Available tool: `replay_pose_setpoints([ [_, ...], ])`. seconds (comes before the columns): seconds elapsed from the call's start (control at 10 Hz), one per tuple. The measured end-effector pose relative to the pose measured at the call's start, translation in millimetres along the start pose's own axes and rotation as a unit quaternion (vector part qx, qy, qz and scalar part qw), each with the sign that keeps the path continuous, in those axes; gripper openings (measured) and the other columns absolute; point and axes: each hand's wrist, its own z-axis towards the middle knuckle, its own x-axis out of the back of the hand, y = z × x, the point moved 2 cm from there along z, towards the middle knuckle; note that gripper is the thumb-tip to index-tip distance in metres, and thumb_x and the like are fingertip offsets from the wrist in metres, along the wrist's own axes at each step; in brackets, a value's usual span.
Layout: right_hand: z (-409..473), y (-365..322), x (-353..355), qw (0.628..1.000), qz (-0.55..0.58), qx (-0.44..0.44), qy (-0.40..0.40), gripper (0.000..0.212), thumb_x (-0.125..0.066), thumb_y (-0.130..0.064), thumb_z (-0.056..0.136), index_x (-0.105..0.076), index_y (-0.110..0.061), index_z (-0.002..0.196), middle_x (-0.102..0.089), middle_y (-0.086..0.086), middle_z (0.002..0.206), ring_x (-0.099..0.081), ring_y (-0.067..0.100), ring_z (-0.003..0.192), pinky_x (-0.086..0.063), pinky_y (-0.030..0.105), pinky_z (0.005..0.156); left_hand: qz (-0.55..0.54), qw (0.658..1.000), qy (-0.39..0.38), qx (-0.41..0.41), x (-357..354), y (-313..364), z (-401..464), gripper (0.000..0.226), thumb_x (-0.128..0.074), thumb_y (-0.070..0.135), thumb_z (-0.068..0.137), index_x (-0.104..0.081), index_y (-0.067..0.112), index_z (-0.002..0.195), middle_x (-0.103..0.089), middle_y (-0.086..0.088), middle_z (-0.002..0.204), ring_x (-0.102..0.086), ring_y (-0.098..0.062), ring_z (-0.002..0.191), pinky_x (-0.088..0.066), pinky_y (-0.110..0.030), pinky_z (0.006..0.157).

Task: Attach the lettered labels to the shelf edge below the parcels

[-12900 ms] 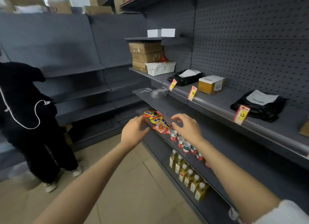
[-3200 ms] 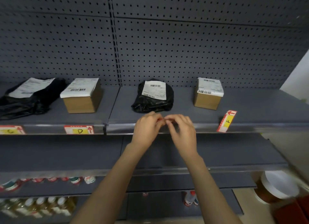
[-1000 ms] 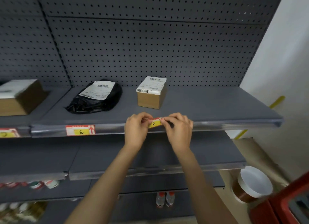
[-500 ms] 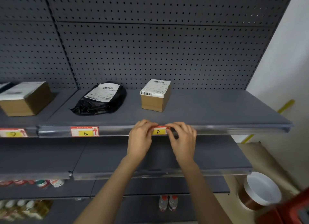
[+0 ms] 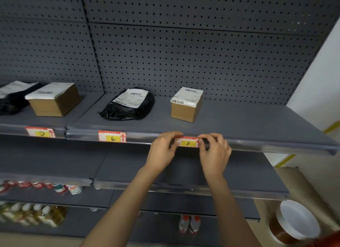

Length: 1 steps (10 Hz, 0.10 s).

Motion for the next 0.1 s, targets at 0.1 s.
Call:
replay_pose_setpoints([
  [0.1,-7.9,-12.7,-0.3,0.999,0.042,-0.02,0.016,0.014,-0.066,-0.019,0.083,-0.067,-0.023,0.097,-0.059,0.004,0.105,-0.053,0.024,0.104,-0.032,0.035,0.091,0.009,0.999,0.047,0.006,16.9,-8.5,-13.9,0.028,-0.063,0.009,0.082,-0.063,0.021,0.107,-0.068,0.002,0.108,-0.059,-0.014,0.102,-0.044,-0.023,0.086],
])
